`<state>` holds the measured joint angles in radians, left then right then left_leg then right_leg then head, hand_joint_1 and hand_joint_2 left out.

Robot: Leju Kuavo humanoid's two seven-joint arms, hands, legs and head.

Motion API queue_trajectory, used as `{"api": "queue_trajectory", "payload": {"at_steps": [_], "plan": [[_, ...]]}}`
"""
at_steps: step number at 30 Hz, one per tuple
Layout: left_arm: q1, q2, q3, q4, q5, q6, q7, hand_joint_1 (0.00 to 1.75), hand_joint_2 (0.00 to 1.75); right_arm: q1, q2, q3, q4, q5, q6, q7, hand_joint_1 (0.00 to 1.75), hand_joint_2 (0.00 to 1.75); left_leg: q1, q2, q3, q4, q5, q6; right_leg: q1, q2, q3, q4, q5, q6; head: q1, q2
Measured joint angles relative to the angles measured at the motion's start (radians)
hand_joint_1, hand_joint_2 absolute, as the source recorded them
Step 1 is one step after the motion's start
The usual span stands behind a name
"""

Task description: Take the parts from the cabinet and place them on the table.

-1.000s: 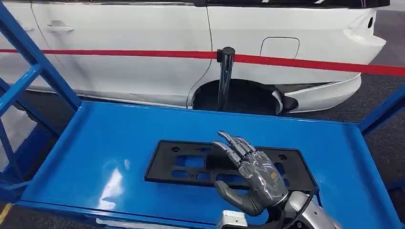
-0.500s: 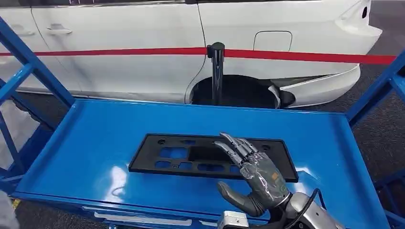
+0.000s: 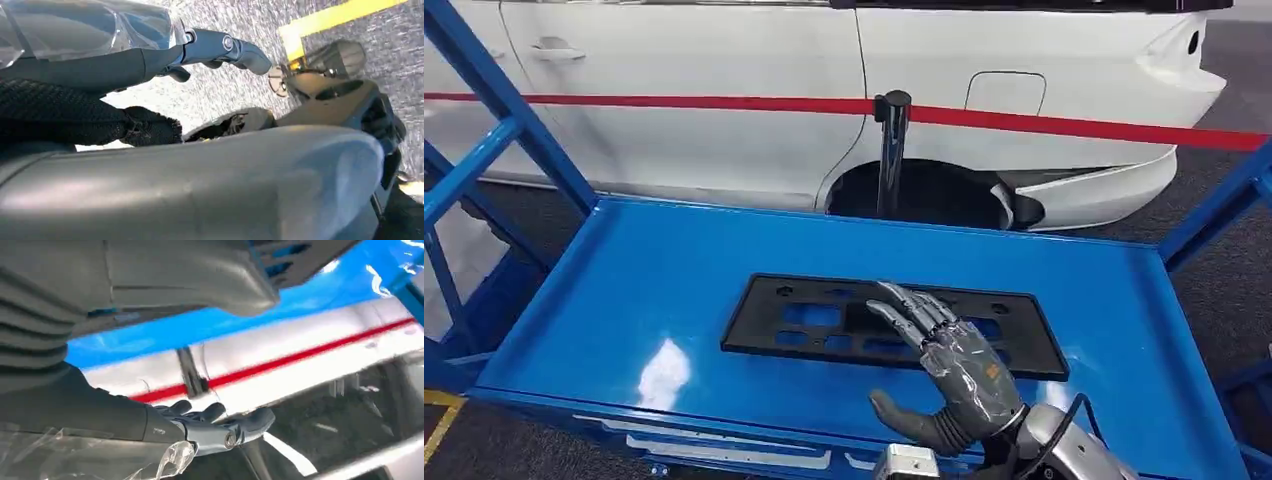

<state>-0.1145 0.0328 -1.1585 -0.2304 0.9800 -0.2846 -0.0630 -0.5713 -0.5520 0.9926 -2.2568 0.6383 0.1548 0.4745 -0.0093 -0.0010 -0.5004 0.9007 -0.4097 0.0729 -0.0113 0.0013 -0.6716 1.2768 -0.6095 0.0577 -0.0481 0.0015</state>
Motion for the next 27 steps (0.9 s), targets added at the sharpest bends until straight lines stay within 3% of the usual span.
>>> {"api": "queue_trajectory", "payload": {"at_steps": [1,2,4,5,6,7,9,10,11,14,15,16,17,18,20,21,23,25,26,27], "plan": [[0.001,0.000,0.000,0.000,0.000,0.000,0.001,0.00,0.00,0.004,0.000,0.004,0.001,-0.003,0.010,0.003,0.00,1.75,0.000,0.000,0.001,0.001,0.000,0.000,-0.003,0.000,0.000,-0.005,0.019,0.003,0.000,0.000],[0.001,0.000,0.000,0.000,0.000,0.000,0.001,0.00,0.00,0.004,0.000,0.008,0.002,-0.009,0.017,0.008,0.00,1.75,0.001,0.000,0.002,0.002,-0.001,-0.001,-0.006,-0.001,0.024,-0.058,0.058,0.006,0.000,0.000],[0.000,-0.001,0.000,0.000,0.001,0.000,0.002,0.00,0.00,0.005,-0.005,0.013,0.003,-0.014,0.031,0.016,0.00,1.75,0.005,-0.001,0.005,0.010,-0.006,-0.009,-0.011,-0.002,0.117,-0.255,0.161,0.011,0.000,0.000],[0.000,0.000,0.000,0.000,0.001,0.000,0.002,0.00,0.00,0.006,-0.006,0.014,0.003,-0.021,0.035,0.020,0.00,1.75,0.002,-0.001,0.001,0.017,-0.012,-0.017,-0.012,-0.001,0.147,-0.319,0.162,0.013,0.000,0.000],[-0.003,0.000,0.000,0.000,0.001,0.000,0.004,0.00,0.00,0.005,-0.007,0.015,0.005,-0.023,0.040,0.026,0.00,1.75,-0.003,-0.001,-0.010,0.030,-0.016,-0.024,-0.010,0.005,0.144,-0.328,0.162,-0.001,0.000,0.000],[-0.004,0.000,0.000,0.000,0.001,0.000,0.004,0.00,0.00,0.006,-0.007,0.016,0.005,-0.028,0.041,0.029,0.00,1.75,-0.003,0.000,-0.014,0.029,-0.014,-0.027,-0.009,0.005,0.137,-0.323,0.163,-0.010,-0.001,0.000],[-0.003,0.000,0.000,0.000,0.001,0.000,0.004,0.00,0.00,0.011,-0.007,0.021,0.008,-0.033,0.044,0.033,0.00,1.75,-0.002,-0.001,-0.018,0.030,-0.011,-0.032,-0.005,0.005,0.132,-0.322,0.165,-0.018,-0.001,0.000],[-0.004,0.000,0.000,0.000,0.002,0.000,0.004,0.00,0.00,0.010,-0.007,0.024,0.009,-0.034,0.044,0.036,0.00,1.75,0.006,-0.005,-0.028,0.019,-0.031,-0.031,-0.012,0.004,0.133,-0.326,0.168,-0.026,-0.001,0.000],[-0.004,0.000,0.000,0.000,0.002,0.000,0.005,0.00,0.00,0.012,-0.008,0.024,0.010,-0.037,0.045,0.039,0.00,1.75,0.005,-0.005,-0.037,0.062,-0.052,-0.045,-0.015,0.003,0.134,-0.329,0.172,-0.031,0.000,0.000],[-0.005,0.000,0.000,0.000,0.005,0.002,0.005,0.00,0.00,0.020,-0.016,0.024,0.015,-0.040,0.042,0.048,0.00,1.75,0.016,-0.004,-0.155,0.316,-0.158,-0.061,-0.017,0.001,0.128,-0.328,0.174,-0.041,-0.003,0.000],[-0.005,0.000,0.000,0.000,0.005,0.002,0.005,0.00,0.00,0.026,-0.016,0.025,0.019,-0.040,0.040,0.049,0.00,1.75,0.017,-0.004,-0.187,0.380,-0.172,-0.062,-0.016,0.002,0.128,-0.328,0.175,-0.041,-0.003,0.000],[-0.005,0.000,0.000,0.000,0.005,0.002,0.005,0.00,0.00,0.031,-0.017,0.026,0.024,-0.040,0.039,0.050,0.00,1.75,0.017,-0.004,-0.194,0.390,-0.161,-0.061,-0.016,0.002,0.128,-0.328,0.174,-0.041,-0.003,0.000],[-0.005,0.000,0.000,0.000,0.005,0.002,0.005,0.00,0.00,0.035,-0.018,0.026,0.027,-0.040,0.037,0.052,0.00,1.75,0.016,-0.004,-0.178,0.351,-0.132,-0.058,-0.014,0.003,0.129,-0.328,0.174,-0.041,-0.003,0.000],[-0.005,0.000,0.000,0.000,0.006,0.002,0.005,0.00,0.00,0.037,-0.021,0.026,0.030,-0.040,0.036,0.052,0.00,1.75,0.015,-0.004,-0.141,0.273,-0.090,-0.053,-0.012,0.004,0.130,-0.328,0.174,-0.040,-0.003,0.000],[-0.006,0.002,0.000,0.000,0.007,0.002,0.005,0.00,0.00,0.043,-0.023,0.024,0.035,-0.038,0.032,0.053,0.00,1.75,0.005,-0.005,-0.041,0.068,-0.005,-0.027,-0.011,0.005,0.134,-0.329,0.174,-0.040,-0.003,0.000],[-0.007,0.002,0.000,0.000,0.007,0.001,0.006,0.00,0.00,0.047,-0.025,0.023,0.038,-0.034,0.030,0.053,0.00,1.75,-0.001,-0.002,-0.026,0.032,-0.012,-0.022,0.000,0.005,0.131,-0.326,0.172,-0.035,-0.003,0.000],[-0.006,0.001,0.000,0.000,0.008,0.001,0.006,0.00,0.00,0.056,-0.031,0.022,0.044,-0.030,0.031,0.058,0.00,1.75,-0.002,0.000,-0.033,0.035,-0.009,-0.026,-0.004,0.004,0.127,-0.328,0.175,-0.026,-0.003,0.000],[-0.002,0.001,0.000,0.000,0.010,0.002,0.007,0.00,0.00,0.058,-0.034,0.020,0.051,-0.015,0.032,0.066,0.00,1.75,0.003,-0.001,-0.030,0.026,-0.001,-0.018,-0.003,0.003,0.128,-0.330,0.176,-0.011,-0.003,0.000],[-0.002,0.000,0.000,0.000,0.010,0.002,0.007,0.00,0.00,0.062,-0.038,0.016,0.053,-0.006,0.034,0.067,0.00,1.75,0.007,0.002,-0.026,0.021,0.004,-0.017,-0.008,0.003,0.125,-0.315,0.163,-0.008,-0.003,0.000],[-0.002,0.000,0.000,0.000,0.010,0.002,0.007,0.00,0.00,0.065,-0.040,0.014,0.055,0.003,0.038,0.070,0.00,1.75,0.007,0.002,-0.027,0.021,0.006,-0.011,-0.005,0.003,0.100,-0.260,0.120,-0.007,0.000,0.000]]}}
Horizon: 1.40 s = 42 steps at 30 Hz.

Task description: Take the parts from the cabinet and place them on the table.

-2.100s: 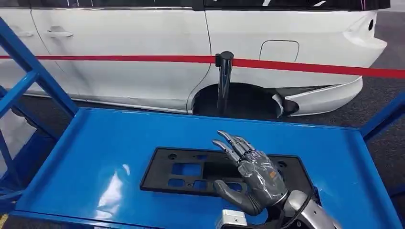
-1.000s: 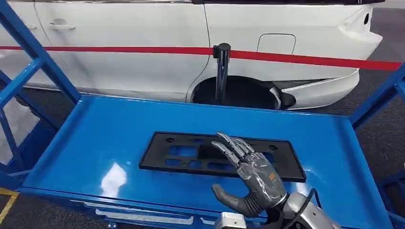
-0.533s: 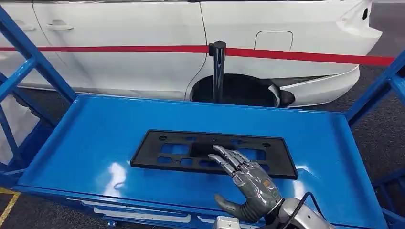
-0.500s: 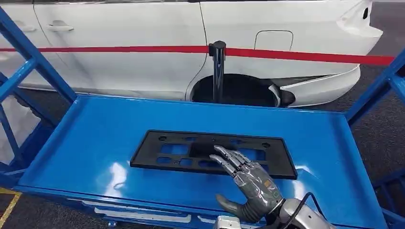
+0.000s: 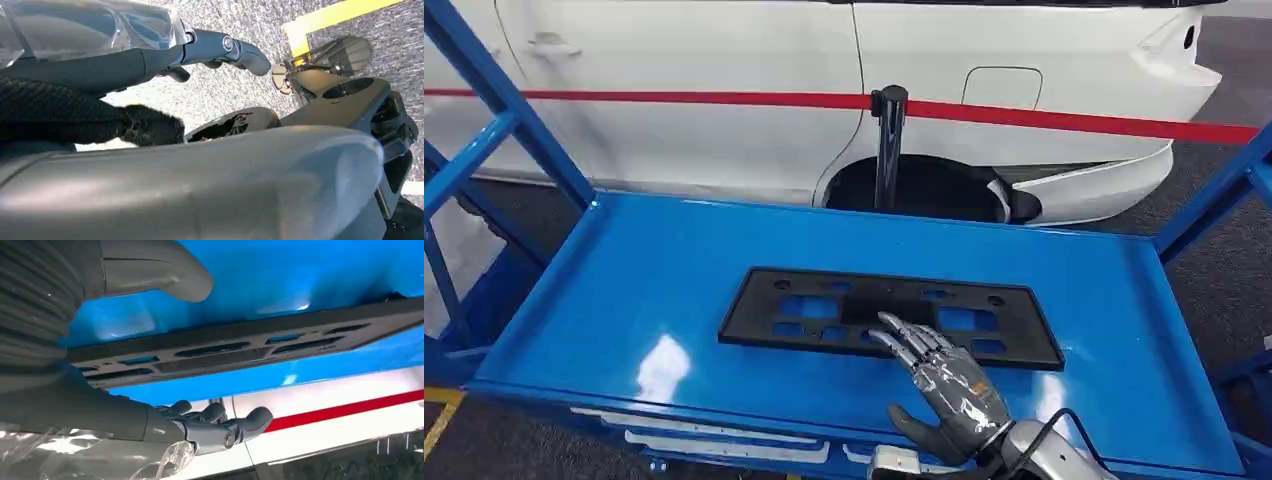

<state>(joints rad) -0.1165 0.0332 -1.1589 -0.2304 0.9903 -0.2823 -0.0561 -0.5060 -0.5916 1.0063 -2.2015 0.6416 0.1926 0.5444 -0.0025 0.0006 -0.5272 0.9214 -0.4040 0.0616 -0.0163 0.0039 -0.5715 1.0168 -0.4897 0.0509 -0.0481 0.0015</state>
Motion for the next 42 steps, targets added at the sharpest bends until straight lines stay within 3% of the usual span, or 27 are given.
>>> {"api": "queue_trajectory", "payload": {"at_steps": [2,3,4,5,6,8,9,10,12,14,15,17,18,19,20,21,23,24,28,30,33,34,35,36,38,39,42], "plan": [[0.000,0.000,0.000,0.000,0.002,0.000,0.000,0.00,0.00,0.002,-0.007,-0.001,0.008,0.010,0.003,0.005,0.00,1.75,-0.002,0.000,-0.003,0.000,0.001,0.004,-0.001,0.000,-0.072,0.166,-0.085,0.003,0.000,0.000],[0.000,-0.001,0.000,0.000,0.002,0.001,0.000,0.00,0.00,0.007,-0.009,-0.001,0.012,0.015,0.004,0.006,0.00,1.75,-0.003,0.000,-0.005,0.001,0.002,0.005,-0.001,0.000,-0.107,0.245,-0.113,0.004,0.000,0.000],[0.000,-0.001,0.000,0.000,0.003,0.001,0.000,0.00,0.00,0.011,-0.011,-0.001,0.017,0.020,0.007,0.007,0.00,1.75,-0.004,-0.001,-0.006,0.001,0.003,0.005,-0.001,0.000,-0.121,0.276,-0.113,0.004,0.000,0.000],[0.002,-0.001,0.000,0.000,0.004,0.001,0.000,0.00,0.00,0.014,-0.013,-0.002,0.021,0.027,0.008,0.010,0.00,1.75,-0.003,-0.001,-0.006,0.002,0.003,0.005,-0.001,0.000,-0.106,0.249,-0.089,0.005,0.000,0.000],[0.003,-0.001,0.000,0.000,0.005,0.001,0.000,0.00,0.00,0.016,-0.017,-0.003,0.026,0.038,0.010,0.014,0.00,1.75,-0.003,-0.001,-0.005,0.003,0.003,0.005,-0.002,0.000,-0.068,0.179,-0.048,0.005,0.000,0.000],[0.002,-0.003,0.000,0.000,0.006,0.001,0.000,0.00,0.00,0.016,-0.027,-0.008,0.035,0.052,0.010,0.018,0.00,1.75,-0.003,-0.002,-0.004,0.007,0.000,0.000,-0.006,-0.002,0.032,-0.015,0.035,0.007,0.000,0.000],[0.001,-0.003,0.000,0.000,0.006,0.001,0.000,0.00,0.00,0.015,-0.031,-0.012,0.041,0.058,0.010,0.020,0.00,1.75,-0.011,-0.001,-0.008,0.013,-0.003,-0.006,-0.004,-0.001,0.055,-0.065,0.027,0.007,0.000,0.000],[0.000,-0.003,0.000,0.000,0.007,0.001,0.001,0.00,0.00,0.015,-0.036,-0.018,0.047,0.062,0.010,0.021,0.00,1.75,-0.012,-0.002,-0.012,0.016,-0.003,-0.010,-0.004,0.002,0.049,-0.066,0.032,-0.004,0.000,0.000],[-0.001,-0.003,0.000,0.000,0.009,0.001,0.001,0.00,0.00,0.018,-0.044,-0.024,0.057,0.069,0.010,0.022,0.00,1.75,-0.011,-0.001,-0.013,0.014,0.001,-0.017,0.001,0.002,0.045,-0.063,0.034,-0.010,-0.001,0.000],[-0.002,-0.002,0.000,0.000,0.009,0.001,0.001,0.00,0.00,0.019,-0.050,-0.028,0.067,0.071,0.010,0.022,0.00,1.75,-0.005,-0.002,-0.022,0.029,-0.010,-0.025,-0.005,-0.002,0.046,-0.068,0.040,-0.023,0.000,0.000],[-0.002,-0.002,0.000,0.000,0.009,0.001,0.001,0.00,0.00,0.019,-0.052,-0.031,0.071,0.072,0.010,0.021,0.00,1.75,-0.005,-0.002,-0.041,0.075,-0.045,-0.034,-0.005,-0.002,0.045,-0.068,0.040,-0.025,-0.005,0.000],[-0.002,-0.002,0.000,0.000,0.009,0.002,0.001,0.00,0.00,0.020,-0.059,-0.035,0.081,0.082,0.010,0.021,0.00,1.75,0.002,-0.002,-0.112,0.240,-0.127,-0.046,-0.005,-0.002,0.040,-0.067,0.042,-0.031,-0.006,0.000],[-0.002,-0.002,0.000,0.000,0.009,0.005,0.001,0.00,0.00,0.020,-0.060,-0.035,0.086,0.089,0.011,0.021,0.00,1.75,0.002,-0.002,-0.150,0.324,-0.158,-0.048,-0.005,-0.002,0.038,-0.067,0.043,-0.031,-0.005,0.000],[-0.002,-0.002,0.000,0.000,0.009,0.005,0.001,0.00,0.00,0.020,-0.065,-0.036,0.092,0.097,0.013,0.022,0.00,1.75,0.003,-0.002,-0.170,0.369,-0.165,-0.049,-0.005,-0.002,0.038,-0.067,0.043,-0.031,-0.005,0.000],[-0.001,-0.002,0.000,0.000,0.009,0.005,0.001,0.00,0.00,0.021,-0.068,-0.036,0.098,0.104,0.014,0.022,0.00,1.75,0.003,-0.002,-0.164,0.359,-0.149,-0.047,-0.005,-0.002,0.039,-0.067,0.043,-0.031,-0.005,0.000],[-0.002,-0.002,0.000,0.000,0.010,0.005,0.001,0.00,0.00,0.021,-0.069,-0.039,0.105,0.115,0.016,0.021,0.00,1.75,0.003,-0.002,-0.132,0.294,-0.111,-0.043,-0.004,0.000,0.041,-0.067,0.043,-0.031,-0.005,0.000],[-0.003,-0.002,0.000,0.000,0.013,0.005,0.001,0.00,0.00,0.019,-0.074,-0.049,0.111,0.128,0.016,0.020,0.00,1.75,0.000,-0.003,-0.033,0.094,-0.020,-0.027,-0.003,0.002,0.045,-0.067,0.042,-0.030,-0.005,0.000],[-0.004,-0.002,0.000,0.000,0.013,0.005,0.001,0.00,0.00,0.017,-0.077,-0.055,0.116,0.135,0.015,0.019,0.00,1.75,-0.003,-0.003,-0.007,0.030,-0.016,-0.019,-0.002,0.001,0.044,-0.067,0.042,-0.028,-0.006,0.000],[0.000,-0.002,0.000,0.000,0.013,0.005,0.001,0.00,0.00,0.012,-0.094,-0.076,0.135,0.153,0.012,0.010,0.00,1.75,-0.008,-0.004,-0.010,0.019,-0.019,-0.014,0.001,0.001,0.036,-0.068,0.045,-0.008,-0.005,0.000],[0.000,-0.004,0.000,0.000,0.012,0.005,0.002,0.00,0.00,0.010,-0.102,-0.087,0.142,0.156,0.011,0.007,0.00,1.75,-0.002,-0.003,0.002,0.006,-0.009,-0.002,0.000,0.000,0.023,-0.032,0.014,0.001,-0.003,0.000],[0.000,-0.005,0.000,0.000,0.012,0.005,0.002,0.00,0.00,0.007,-0.110,-0.095,0.153,0.158,0.011,0.004,0.00,1.75,-0.004,-0.001,0.000,0.007,-0.008,0.003,0.000,0.000,-0.090,0.215,-0.105,0.005,-0.002,0.000],[0.000,-0.005,0.000,0.000,0.012,0.005,0.002,0.00,0.00,0.010,-0.110,-0.095,0.156,0.162,0.012,0.002,0.00,1.75,-0.004,-0.002,0.000,0.008,-0.008,0.003,0.000,0.000,-0.119,0.273,-0.116,0.005,-0.002,0.000],[0.001,-0.005,0.000,0.000,0.012,0.005,0.003,0.00,0.00,0.010,-0.110,-0.095,0.161,0.169,0.013,0.001,0.00,1.75,-0.004,-0.002,0.000,0.008,-0.008,0.003,0.000,0.000,-0.123,0.276,-0.104,0.005,-0.002,0.000],[0.002,-0.005,0.000,0.000,0.012,0.005,0.003,0.00,0.00,0.010,-0.111,-0.096,0.164,0.179,0.017,0.002,0.00,1.75,-0.004,-0.003,0.002,0.008,-0.009,0.002,-0.001,0.000,-0.103,0.228,-0.067,0.005,-0.002,0.000],[0.001,-0.006,0.000,0.000,0.013,0.005,0.004,0.00,0.00,0.008,-0.118,-0.104,0.176,0.200,0.028,0.009,0.00,1.75,-0.001,-0.004,0.006,0.010,-0.011,-0.001,-0.005,-0.001,-0.012,0.040,0.029,0.008,-0.002,0.000],[0.000,-0.006,0.000,0.000,0.014,0.005,0.004,0.00,0.00,0.007,-0.120,-0.107,0.184,0.210,0.031,0.013,0.00,1.75,-0.005,-0.004,0.005,0.013,-0.015,-0.007,-0.008,-0.002,0.026,-0.046,0.047,0.010,-0.002,0.000],[-0.002,-0.006,0.000,0.000,0.016,0.005,0.005,0.00,0.00,0.002,-0.125,-0.119,0.211,0.230,0.035,0.018,0.00,1.75,-0.010,-0.005,-0.005,0.019,-0.014,-0.017,-0.004,0.005,0.022,-0.054,0.046,-0.006,-0.002,0.000]]}}
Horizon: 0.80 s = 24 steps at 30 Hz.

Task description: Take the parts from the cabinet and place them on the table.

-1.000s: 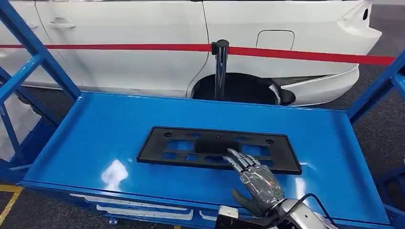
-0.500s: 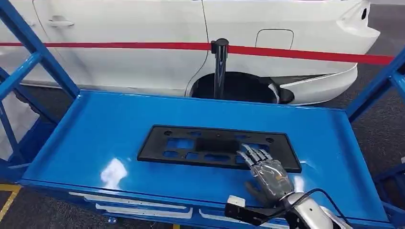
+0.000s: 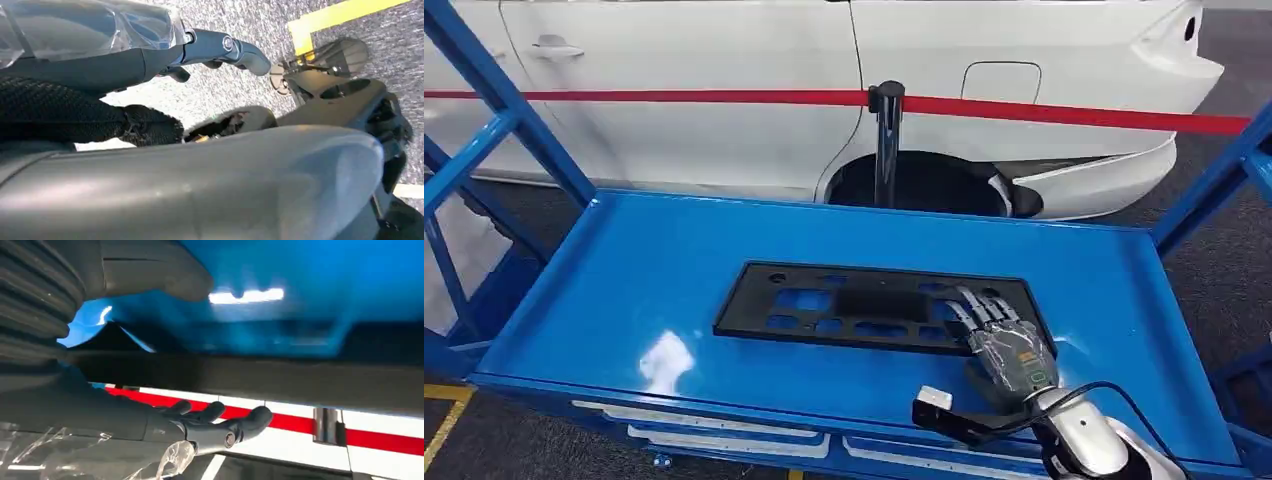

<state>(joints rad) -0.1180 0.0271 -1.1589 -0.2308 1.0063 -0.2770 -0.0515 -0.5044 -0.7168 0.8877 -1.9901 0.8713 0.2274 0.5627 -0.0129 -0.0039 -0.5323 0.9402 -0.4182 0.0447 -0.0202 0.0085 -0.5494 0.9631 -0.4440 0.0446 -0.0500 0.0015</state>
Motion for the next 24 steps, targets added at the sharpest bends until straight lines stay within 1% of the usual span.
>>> {"api": "queue_trajectory", "payload": {"at_steps": [1,2,3,4,5,6,7,8,9,10,11,12,13,14,16,17,18,19,20,21,22,23,24], "plan": [[0.000,0.000,0.000,0.000,0.002,0.000,0.000,0.00,0.00,0.000,-0.001,-0.005,0.011,0.004,-0.001,0.000,0.17,1.75,0.001,0.000,0.000,0.000,0.001,-0.002,0.004,0.000,-0.001,0.001,0.000,-0.003,0.000,0.000],[-0.001,0.000,0.000,0.000,0.003,0.000,0.003,0.00,0.00,0.000,-0.001,-0.008,0.020,0.010,-0.002,0.000,1.48,1.75,0.004,0.000,-0.001,0.003,-0.001,-0.004,0.003,0.000,-0.001,-0.001,0.002,-0.010,0.000,0.000],[-0.001,0.001,0.000,0.000,0.004,0.000,0.005,0.00,0.00,0.000,-0.001,-0.013,0.025,0.014,-0.002,0.001,1.73,1.75,0.007,0.000,-0.004,0.018,-0.013,-0.009,0.000,-0.002,0.001,-0.003,0.004,-0.015,0.000,0.000],[-0.002,0.000,0.000,0.000,0.007,0.000,0.005,0.00,0.00,-0.001,-0.002,-0.019,0.030,0.020,-0.002,0.003,1.75,1.75,0.007,0.001,-0.024,0.061,-0.045,-0.017,0.000,-0.003,0.001,-0.003,0.005,-0.018,-0.002,0.000],[-0.003,0.000,0.000,0.000,0.007,0.000,0.006,0.00,0.00,0.000,-0.002,-0.026,0.040,0.022,0.000,0.006,1.75,1.75,0.010,0.001,-0.060,0.141,-0.088,-0.023,0.000,-0.003,-0.001,-0.002,0.007,-0.023,-0.002,0.000],[-0.003,0.000,0.000,0.000,0.007,0.000,0.006,0.00,0.00,0.000,-0.002,-0.030,0.051,0.028,0.003,0.006,1.75,1.75,0.011,0.001,-0.100,0.231,-0.128,-0.027,0.000,-0.003,-0.003,-0.002,0.007,-0.024,-0.003,0.000],[-0.003,0.000,0.000,0.000,0.007,0.000,0.006,0.00,0.00,0.000,-0.002,-0.032,0.057,0.030,0.006,0.010,1.75,1.75,0.011,0.001,-0.139,0.316,-0.158,-0.028,0.001,-0.004,-0.004,-0.002,0.008,-0.025,-0.003,0.000],[-0.002,0.000,0.000,0.000,0.007,0.000,0.006,0.00,0.00,0.000,-0.002,-0.033,0.061,0.034,0.011,0.010,1.75,1.75,0.011,0.001,-0.156,0.354,-0.162,-0.027,0.001,-0.005,-0.005,-0.002,0.008,-0.026,-0.003,0.000],[-0.002,0.000,0.000,0.000,0.008,0.000,0.006,0.00,0.00,-0.001,-0.002,-0.034,0.067,0.039,0.015,0.012,1.75,1.75,0.011,0.001,-0.147,0.338,-0.145,-0.024,0.002,-0.005,-0.004,-0.002,0.008,-0.026,-0.003,0.000],[-0.002,0.000,0.000,0.000,0.008,0.000,0.006,0.00,0.00,-0.003,-0.002,-0.036,0.071,0.041,0.020,0.013,1.75,1.75,0.011,0.001,-0.119,0.284,-0.115,-0.019,0.003,-0.004,-0.003,-0.002,0.009,-0.027,-0.003,0.000],[-0.003,0.000,0.000,0.000,0.008,0.000,0.006,0.00,0.00,-0.005,-0.002,-0.041,0.076,0.043,0.025,0.014,1.75,1.75,0.009,0.000,-0.066,0.181,-0.069,-0.012,0.004,-0.004,-0.001,-0.003,0.009,-0.026,-0.003,0.000],[-0.004,0.000,0.000,0.000,0.008,0.000,0.006,0.00,0.00,-0.008,-0.002,-0.044,0.080,0.047,0.029,0.015,1.75,1.75,0.006,0.000,-0.009,0.075,-0.031,0.000,0.005,-0.004,0.001,-0.003,0.009,-0.026,-0.003,0.000],[-0.004,0.000,0.000,0.000,0.009,0.000,0.006,0.00,0.00,-0.010,-0.001,-0.048,0.083,0.050,0.031,0.016,1.75,1.75,0.002,0.000,0.024,0.004,-0.026,0.008,0.006,-0.006,0.002,-0.001,0.009,-0.024,-0.003,0.000],[-0.004,0.000,0.000,0.000,0.010,0.000,0.005,0.00,0.00,-0.012,-0.001,-0.051,0.089,0.053,0.032,0.018,1.75,1.75,-0.002,0.004,0.024,0.000,-0.023,0.002,0.010,-0.005,0.001,-0.002,0.008,-0.019,-0.003,0.000],[0.000,0.000,0.000,0.000,0.011,0.000,0.005,0.00,0.00,-0.016,-0.001,-0.059,0.096,0.065,0.029,0.019,1.75,1.75,-0.005,0.003,0.020,0.002,-0.022,0.003,0.008,-0.007,0.002,-0.006,0.012,-0.010,-0.003,0.000],[0.001,0.000,0.000,0.000,0.011,0.000,0.004,0.00,0.00,-0.017,-0.001,-0.062,0.099,0.076,0.021,0.021,1.75,1.75,-0.002,0.002,0.021,-0.003,-0.017,0.009,0.008,-0.008,0.003,-0.010,0.014,-0.004,-0.003,0.000],[0.001,-0.002,0.000,0.000,0.012,0.000,0.003,0.00,0.00,-0.016,-0.001,-0.066,0.101,0.086,0.014,0.021,1.75,1.75,0.007,0.004,0.025,-0.014,-0.006,0.018,0.008,-0.007,-0.001,-0.006,0.009,0.002,-0.003,0.000],[0.001,-0.002,0.000,0.000,0.012,0.000,0.002,0.00,0.00,-0.015,-0.001,-0.069,0.106,0.094,0.007,0.021,1.75,1.75,0.006,0.003,0.024,-0.015,-0.003,0.021,0.008,-0.007,-0.015,0.031,-0.021,0.005,-0.002,0.000],[0.001,-0.002,0.000,0.000,0.012,0.000,0.002,0.00,0.00,-0.015,-0.001,-0.071,0.110,0.102,0.000,0.020,1.75,1.75,0.006,0.004,0.022,-0.015,-0.002,0.023,0.007,-0.007,-0.046,0.104,-0.067,0.008,0.000,0.000],[0.001,-0.003,0.000,0.000,0.013,0.000,0.002,0.00,0.00,-0.014,-0.001,-0.074,0.114,0.113,-0.010,0.017,1.75,1.75,0.005,0.004,0.021,-0.015,-0.001,0.024,0.007,-0.007,-0.084,0.189,-0.108,0.010,0.000,0.000],[0.002,-0.003,0.000,0.000,0.013,0.000,0.002,0.00,0.00,-0.006,-0.001,-0.076,0.121,0.129,-0.029,0.012,1.75,1.75,0.004,0.004,0.019,-0.014,-0.001,0.024,0.007,-0.007,-0.123,0.275,-0.141,0.014,0.001,0.000],[0.002,-0.003,0.000,0.000,0.013,0.000,0.002,0.00,0.00,0.001,0.000,-0.078,0.126,0.141,-0.046,0.009,1.75,1.75,0.004,0.004,0.019,-0.014,-0.001,0.024,0.006,-0.007,-0.145,0.322,-0.148,0.015,0.001,0.000],[0.003,-0.003,0.000,0.000,0.013,0.000,0.001,0.00,0.00,0.005,0.002,-0.083,0.130,0.148,-0.061,0.005,1.75,1.75,0.004,0.003,0.020,-0.013,-0.002,0.024,0.006,-0.007,-0.143,0.315,-0.132,0.015,0.000,0.000]]}}
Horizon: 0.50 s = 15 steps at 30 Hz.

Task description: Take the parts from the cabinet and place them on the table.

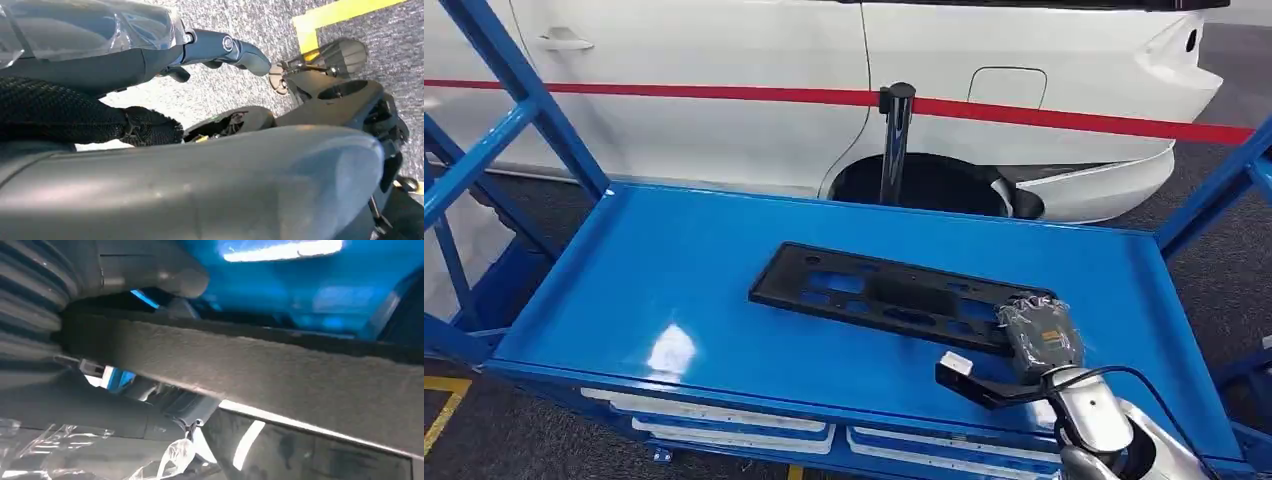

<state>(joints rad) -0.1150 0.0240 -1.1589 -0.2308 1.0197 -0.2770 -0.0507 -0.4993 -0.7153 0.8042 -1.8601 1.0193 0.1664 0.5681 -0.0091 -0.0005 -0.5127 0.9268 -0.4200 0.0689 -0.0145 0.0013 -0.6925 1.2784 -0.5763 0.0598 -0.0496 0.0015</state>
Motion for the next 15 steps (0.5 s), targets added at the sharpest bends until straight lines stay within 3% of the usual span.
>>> {"api": "queue_trajectory", "payload": {"at_steps": [1,3,4,5,8,9,10,11,13,14,15], "plan": [[0.000,0.000,0.000,0.000,0.000,0.000,-0.002,0.00,0.00,0.002,0.001,-0.003,0.002,0.006,-0.009,-0.004,1.75,1.75,0.000,-0.001,0.001,0.000,-0.001,0.000,-0.001,0.000,0.026,-0.052,0.036,0.001,0.000,0.000],[-0.001,-0.002,0.000,0.000,0.000,0.000,-0.005,0.00,0.00,0.003,0.001,-0.011,0.006,0.008,-0.018,-0.008,1.75,1.75,0.001,-0.002,0.008,0.002,-0.004,-0.004,-0.004,-0.001,0.123,-0.247,0.129,0.001,0.000,0.000],[0.000,-0.002,0.000,0.000,0.000,0.000,-0.008,0.00,0.00,0.012,0.002,-0.016,0.008,0.007,-0.030,-0.013,1.75,1.75,-0.001,-0.002,0.008,0.003,-0.008,-0.009,-0.005,-0.002,0.157,-0.319,0.131,0.000,0.000,0.000],[-0.002,-0.002,0.000,0.000,-0.003,0.000,-0.010,0.00,0.00,0.013,0.003,-0.022,0.010,0.002,-0.047,-0.017,1.75,1.75,-0.009,-0.002,0.001,0.010,-0.011,-0.013,-0.002,0.001,0.155,-0.327,0.135,-0.009,0.000,0.000],[-0.002,-0.002,0.000,0.000,-0.002,0.000,-0.027,0.00,0.00,0.032,0.016,-0.057,0.010,-0.077,-0.129,-0.049,1.75,1.75,-0.005,-0.003,0.001,0.007,-0.008,-0.021,0.004,0.003,0.152,-0.323,0.136,-0.023,0.000,0.000],[-0.003,-0.001,0.000,0.000,-0.002,0.000,-0.031,0.00,0.00,0.033,0.020,-0.068,0.010,-0.102,-0.151,-0.057,1.75,1.75,-0.004,-0.003,-0.002,0.012,-0.014,-0.026,-0.002,0.001,0.154,-0.328,0.141,-0.031,0.000,0.000],[-0.003,-0.001,0.000,0.000,-0.002,0.000,-0.032,0.00,1.75,0.034,0.025,-0.082,0.010,-0.121,-0.164,-0.061,1.75,1.75,-0.001,-0.002,-0.011,0.038,-0.035,-0.035,-0.003,0.001,0.154,-0.328,0.142,-0.034,-0.001,0.000],[-0.004,-0.001,0.000,0.000,-0.002,0.000,-0.037,0.00,1.75,0.037,0.028,-0.095,0.010,-0.133,-0.182,-0.070,1.75,1.75,0.002,-0.002,-0.038,0.097,-0.072,-0.043,-0.003,0.001,0.152,-0.328,0.143,-0.039,-0.002,0.000],[-0.004,-0.001,0.000,0.000,-0.003,0.000,-0.050,0.00,1.75,0.047,0.043,-0.116,0.009,-0.154,-0.222,-0.093,1.75,1.75,0.008,-0.002,-0.123,0.276,-0.153,-0.054,-0.003,0.000,0.147,-0.328,0.145,-0.043,-0.002,0.000],[-0.004,-0.001,0.000,0.000,-0.003,0.000,-0.053,0.00,1.75,0.054,0.049,-0.129,0.008,-0.163,-0.241,-0.106,1.75,1.75,0.010,-0.002,-0.154,0.343,-0.172,-0.057,-0.003,-0.001,0.145,-0.328,0.145,-0.044,-0.002,0.000],[-0.004,-0.001,0.000,0.000,-0.004,0.000,-0.056,0.00,1.75,0.062,0.055,-0.142,0.002,-0.172,-0.256,-0.116,1.75,1.75,0.012,-0.002,-0.161,0.358,-0.166,-0.058,-0.003,-0.001,0.145,-0.328,0.146,-0.044,-0.002,0.000]]}}
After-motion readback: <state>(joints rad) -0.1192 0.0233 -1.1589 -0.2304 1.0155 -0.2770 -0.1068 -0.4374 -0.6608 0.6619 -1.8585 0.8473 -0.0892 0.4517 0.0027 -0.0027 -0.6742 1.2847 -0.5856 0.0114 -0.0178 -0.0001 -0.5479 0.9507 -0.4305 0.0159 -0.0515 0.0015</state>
